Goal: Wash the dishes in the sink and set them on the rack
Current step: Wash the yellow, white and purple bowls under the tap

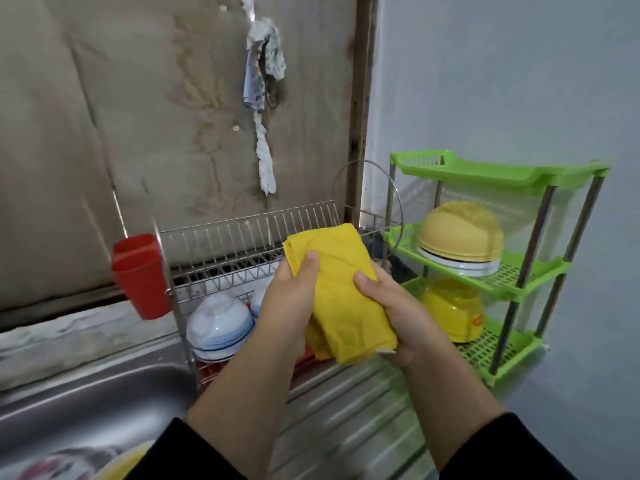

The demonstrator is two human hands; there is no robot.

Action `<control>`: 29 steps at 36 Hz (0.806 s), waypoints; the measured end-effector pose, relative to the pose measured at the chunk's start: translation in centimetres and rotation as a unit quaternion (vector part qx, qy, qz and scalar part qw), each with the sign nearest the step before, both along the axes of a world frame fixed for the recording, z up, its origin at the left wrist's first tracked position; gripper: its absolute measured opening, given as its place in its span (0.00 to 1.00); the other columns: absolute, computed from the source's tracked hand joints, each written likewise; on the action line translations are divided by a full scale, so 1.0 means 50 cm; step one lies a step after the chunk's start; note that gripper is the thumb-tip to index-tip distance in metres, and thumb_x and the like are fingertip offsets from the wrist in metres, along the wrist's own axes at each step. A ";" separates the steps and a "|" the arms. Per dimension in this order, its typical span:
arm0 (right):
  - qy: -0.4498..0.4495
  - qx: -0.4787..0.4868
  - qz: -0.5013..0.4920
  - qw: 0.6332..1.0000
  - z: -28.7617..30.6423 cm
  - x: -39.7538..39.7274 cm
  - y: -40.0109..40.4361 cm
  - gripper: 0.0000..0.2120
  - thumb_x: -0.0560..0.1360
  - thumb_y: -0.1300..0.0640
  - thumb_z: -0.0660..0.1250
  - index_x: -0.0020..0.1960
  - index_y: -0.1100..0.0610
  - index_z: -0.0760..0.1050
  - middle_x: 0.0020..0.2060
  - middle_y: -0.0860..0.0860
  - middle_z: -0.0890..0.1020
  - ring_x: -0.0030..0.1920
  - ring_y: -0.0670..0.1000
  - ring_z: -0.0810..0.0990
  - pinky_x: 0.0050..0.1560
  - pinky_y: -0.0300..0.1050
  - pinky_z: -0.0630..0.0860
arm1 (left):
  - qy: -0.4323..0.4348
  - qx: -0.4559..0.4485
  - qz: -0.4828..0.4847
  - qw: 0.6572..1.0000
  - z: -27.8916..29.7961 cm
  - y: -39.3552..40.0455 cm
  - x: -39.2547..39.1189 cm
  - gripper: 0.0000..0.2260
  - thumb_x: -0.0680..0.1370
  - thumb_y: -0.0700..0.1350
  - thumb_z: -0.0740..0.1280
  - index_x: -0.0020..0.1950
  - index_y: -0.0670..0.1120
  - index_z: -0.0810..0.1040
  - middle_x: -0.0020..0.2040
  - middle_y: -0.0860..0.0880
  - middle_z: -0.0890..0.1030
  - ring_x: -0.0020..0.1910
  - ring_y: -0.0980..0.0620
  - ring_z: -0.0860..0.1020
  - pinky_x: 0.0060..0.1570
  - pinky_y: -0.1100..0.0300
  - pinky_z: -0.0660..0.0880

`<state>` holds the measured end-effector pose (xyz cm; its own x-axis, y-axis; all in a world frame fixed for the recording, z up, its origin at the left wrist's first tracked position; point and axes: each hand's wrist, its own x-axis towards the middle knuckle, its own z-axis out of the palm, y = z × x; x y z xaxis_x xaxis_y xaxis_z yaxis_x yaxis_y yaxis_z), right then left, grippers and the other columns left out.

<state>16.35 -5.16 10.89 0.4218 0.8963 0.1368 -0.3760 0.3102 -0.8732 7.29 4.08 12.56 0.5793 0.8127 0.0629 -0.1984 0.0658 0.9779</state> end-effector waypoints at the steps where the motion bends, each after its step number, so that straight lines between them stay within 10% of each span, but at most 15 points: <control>1: 0.025 0.005 0.017 1.000 -0.007 -0.019 0.003 0.16 0.72 0.57 0.69 0.59 0.53 0.75 0.52 0.55 0.84 0.49 0.56 0.84 0.46 0.51 0.82 | 0.012 0.006 0.004 1.000 -0.007 0.001 -0.025 0.09 0.77 0.59 0.63 0.54 0.57 0.73 0.55 0.50 0.80 0.53 0.47 0.79 0.56 0.46 0.76; 10: 0.128 -0.039 0.098 0.986 -0.099 -0.212 0.038 0.25 0.69 0.57 0.64 0.66 0.55 0.71 0.53 0.58 0.83 0.46 0.57 0.84 0.43 0.53 0.82 | 0.139 0.063 0.101 0.983 -0.099 0.021 -0.271 0.14 0.77 0.65 0.57 0.48 0.58 0.75 0.54 0.50 0.80 0.54 0.48 0.78 0.58 0.46 0.74; 15: 0.154 -0.057 0.102 0.981 -0.164 -0.295 0.057 0.21 0.67 0.57 0.64 0.61 0.53 0.73 0.48 0.55 0.84 0.42 0.56 0.85 0.37 0.51 0.82 | 0.111 0.018 0.121 0.986 -0.147 0.024 -0.383 0.15 0.84 0.48 0.51 0.49 0.47 0.76 0.35 0.49 0.75 0.30 0.56 0.74 0.31 0.64 0.74; 20: 0.135 -0.096 0.075 0.983 -0.229 -0.344 0.073 0.16 0.77 0.62 0.58 0.63 0.53 0.72 0.54 0.56 0.82 0.49 0.58 0.82 0.48 0.55 0.79 | 0.227 0.072 0.223 0.945 -0.239 0.049 -0.470 0.07 0.81 0.48 0.59 0.57 0.52 0.74 0.45 0.51 0.77 0.42 0.52 0.76 0.47 0.55 0.76; 29: 0.119 -0.145 -0.005 0.982 -0.300 -0.386 0.099 0.16 0.80 0.63 0.57 0.65 0.51 0.70 0.49 0.52 0.81 0.47 0.54 0.81 0.46 0.52 0.78 | 0.425 0.049 0.250 0.868 -0.351 0.061 -0.504 0.26 0.75 0.45 0.68 0.71 0.48 0.66 0.70 0.40 0.63 0.69 0.41 0.64 0.65 0.53 0.66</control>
<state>-2.95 -0.23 -4.10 0.4195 0.8787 -0.2278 -0.5782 0.0652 -0.8133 -17.89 7.15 -4.99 0.0262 0.9909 -0.1323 0.6190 0.0878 0.7805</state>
